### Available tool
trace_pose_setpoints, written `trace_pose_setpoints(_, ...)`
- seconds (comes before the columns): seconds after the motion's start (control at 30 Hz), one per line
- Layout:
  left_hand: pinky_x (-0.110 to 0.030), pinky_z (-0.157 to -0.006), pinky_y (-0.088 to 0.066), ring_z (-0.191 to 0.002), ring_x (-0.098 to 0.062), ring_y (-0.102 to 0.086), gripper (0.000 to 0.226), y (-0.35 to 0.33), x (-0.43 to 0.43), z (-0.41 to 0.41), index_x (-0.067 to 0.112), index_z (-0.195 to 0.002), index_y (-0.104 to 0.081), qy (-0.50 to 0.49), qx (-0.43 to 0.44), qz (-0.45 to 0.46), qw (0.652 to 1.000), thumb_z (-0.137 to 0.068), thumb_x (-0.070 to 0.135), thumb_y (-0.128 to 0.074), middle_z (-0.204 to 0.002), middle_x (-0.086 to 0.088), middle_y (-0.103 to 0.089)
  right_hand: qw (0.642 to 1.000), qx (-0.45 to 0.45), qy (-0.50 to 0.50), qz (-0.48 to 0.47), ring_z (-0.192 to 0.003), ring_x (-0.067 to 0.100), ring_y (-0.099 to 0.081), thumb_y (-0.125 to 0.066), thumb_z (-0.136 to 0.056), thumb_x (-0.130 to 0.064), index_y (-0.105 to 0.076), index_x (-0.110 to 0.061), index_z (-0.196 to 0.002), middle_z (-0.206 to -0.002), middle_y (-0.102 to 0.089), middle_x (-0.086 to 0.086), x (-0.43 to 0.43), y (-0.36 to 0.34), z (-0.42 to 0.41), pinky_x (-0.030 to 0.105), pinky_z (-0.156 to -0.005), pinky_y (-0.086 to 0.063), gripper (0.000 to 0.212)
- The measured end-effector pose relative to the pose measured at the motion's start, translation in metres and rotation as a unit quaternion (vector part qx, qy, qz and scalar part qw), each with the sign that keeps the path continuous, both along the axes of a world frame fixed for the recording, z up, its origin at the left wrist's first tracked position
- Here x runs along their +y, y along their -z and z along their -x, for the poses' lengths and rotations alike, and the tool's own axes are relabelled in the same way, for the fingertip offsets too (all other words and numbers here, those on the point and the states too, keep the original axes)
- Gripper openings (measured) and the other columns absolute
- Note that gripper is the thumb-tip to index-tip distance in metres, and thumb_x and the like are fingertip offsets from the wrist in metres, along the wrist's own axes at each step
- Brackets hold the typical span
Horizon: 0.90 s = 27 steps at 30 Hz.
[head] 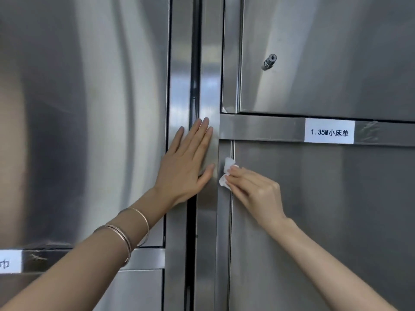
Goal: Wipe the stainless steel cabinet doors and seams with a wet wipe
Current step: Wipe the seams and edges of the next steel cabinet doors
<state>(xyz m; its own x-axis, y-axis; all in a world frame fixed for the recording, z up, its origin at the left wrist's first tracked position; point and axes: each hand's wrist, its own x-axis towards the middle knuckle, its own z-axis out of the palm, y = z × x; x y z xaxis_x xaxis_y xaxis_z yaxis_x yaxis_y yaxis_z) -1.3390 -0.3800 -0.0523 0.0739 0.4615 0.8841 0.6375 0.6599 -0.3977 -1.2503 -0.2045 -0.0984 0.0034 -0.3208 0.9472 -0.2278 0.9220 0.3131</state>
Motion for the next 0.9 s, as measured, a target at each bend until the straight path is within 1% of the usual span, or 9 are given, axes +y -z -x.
trace_pose_setpoints(0.17,-0.045,-0.119,-0.016,-0.148,-0.023,-0.014,0.066,0.007,0.001,0.009,0.003,-0.15,-0.023,0.001,0.026,-0.01,1.0,-0.096,0.039,-0.036,-0.159,-0.012,-0.017,0.998,0.036,0.015,-0.054,-0.095,0.021,-0.069,-0.073,-0.077,0.001,-0.074,0.001,-0.086,-0.098,-0.073,0.01,-0.005,-0.029,0.031,0.029,-0.093,-0.05,0.009)
trace_pose_setpoints(0.27,-0.043,-0.119,-0.015,-0.148,-0.022,-0.014,0.066,0.007,0.002,0.013,0.004,-0.15,-0.024,0.007,0.043,-0.02,0.999,-0.095,0.04,-0.037,-0.159,-0.011,-0.018,0.997,0.06,0.03,-0.048,-0.102,0.027,-0.067,-0.069,-0.08,0.002,-0.073,0.004,-0.091,-0.105,-0.07,0.014,-0.004,-0.028,0.037,0.038,-0.092,-0.052,0.011)
trace_pose_setpoints(0.37,-0.043,-0.12,-0.015,-0.148,-0.021,-0.014,0.067,0.008,0.003,0.013,0.004,-0.15,-0.024,0.012,0.045,-0.026,0.999,-0.095,0.04,-0.038,-0.159,-0.01,-0.018,0.995,0.025,0.064,-0.067,-0.111,0.025,-0.062,-0.065,-0.086,0.0,-0.071,0.002,-0.102,-0.116,-0.066,0.015,0.001,0.005,0.034,0.042,-0.095,-0.05,0.017)
trace_pose_setpoints(0.47,-0.043,-0.12,-0.014,-0.148,-0.022,-0.014,0.066,0.008,0.002,0.012,0.004,-0.15,-0.024,0.005,0.042,-0.025,0.999,-0.095,0.04,-0.037,-0.159,-0.01,-0.017,0.992,-0.012,0.074,-0.099,-0.11,0.025,-0.062,-0.067,-0.083,0.003,-0.071,0.002,-0.104,-0.116,-0.066,0.014,0.004,0.005,0.026,0.044,-0.092,-0.052,0.021)
trace_pose_setpoints(0.6,-0.042,-0.12,-0.013,-0.148,-0.021,-0.012,0.067,0.008,0.002,0.011,0.004,-0.15,-0.022,-0.009,0.036,-0.023,0.999,-0.096,0.041,-0.034,-0.159,-0.01,-0.016,0.995,0.017,0.077,-0.065,-0.106,0.031,-0.064,-0.068,-0.08,0.006,-0.071,0.005,-0.099,-0.112,-0.067,0.018,-0.003,-0.03,0.031,0.047,-0.092,-0.051,0.019)
trace_pose_setpoints(0.67,-0.042,-0.12,-0.013,-0.148,-0.021,-0.012,0.066,0.007,0.002,0.01,0.004,-0.15,-0.022,-0.008,0.034,-0.023,0.999,-0.096,0.041,-0.034,-0.159,-0.01,-0.016,0.996,0.03,0.076,-0.044,-0.107,0.031,-0.064,-0.066,-0.081,0.007,-0.07,0.006,-0.099,-0.112,-0.067,0.019,-0.007,-0.023,0.036,0.049,-0.092,-0.05,0.018)
trace_pose_setpoints(0.73,-0.042,-0.12,-0.013,-0.148,-0.021,-0.012,0.066,0.007,0.002,0.01,0.004,-0.15,-0.023,-0.008,0.037,-0.024,0.999,-0.096,0.04,-0.035,-0.159,-0.01,-0.016,0.996,0.035,0.068,-0.037,-0.106,0.03,-0.064,-0.067,-0.081,0.007,-0.07,0.006,-0.099,-0.111,-0.067,0.018,-0.007,-0.006,0.036,0.047,-0.091,-0.052,0.019)
trace_pose_setpoints(0.8,-0.043,-0.12,-0.015,-0.148,-0.022,-0.013,0.066,0.008,0.002,0.01,0.004,-0.15,-0.023,-0.008,0.038,-0.024,0.999,-0.096,0.04,-0.036,-0.159,-0.011,-0.017,0.995,0.037,0.07,-0.062,-0.104,0.026,-0.066,-0.069,-0.08,0.006,-0.072,0.003,-0.097,-0.11,-0.069,0.015,-0.004,-0.001,0.033,0.043,-0.09,-0.053,0.018)
trace_pose_setpoints(0.9,-0.043,-0.119,-0.016,-0.148,-0.022,-0.014,0.066,0.007,0.002,0.008,0.004,-0.15,-0.025,-0.005,0.038,-0.026,0.999,-0.096,0.04,-0.036,-0.159,-0.011,-0.018,0.991,0.033,0.091,-0.091,-0.101,0.023,-0.067,-0.071,-0.081,0.003,-0.073,-0.001,-0.095,-0.107,-0.07,0.012,-0.001,-0.025,0.026,0.037,-0.084,-0.056,0.015)
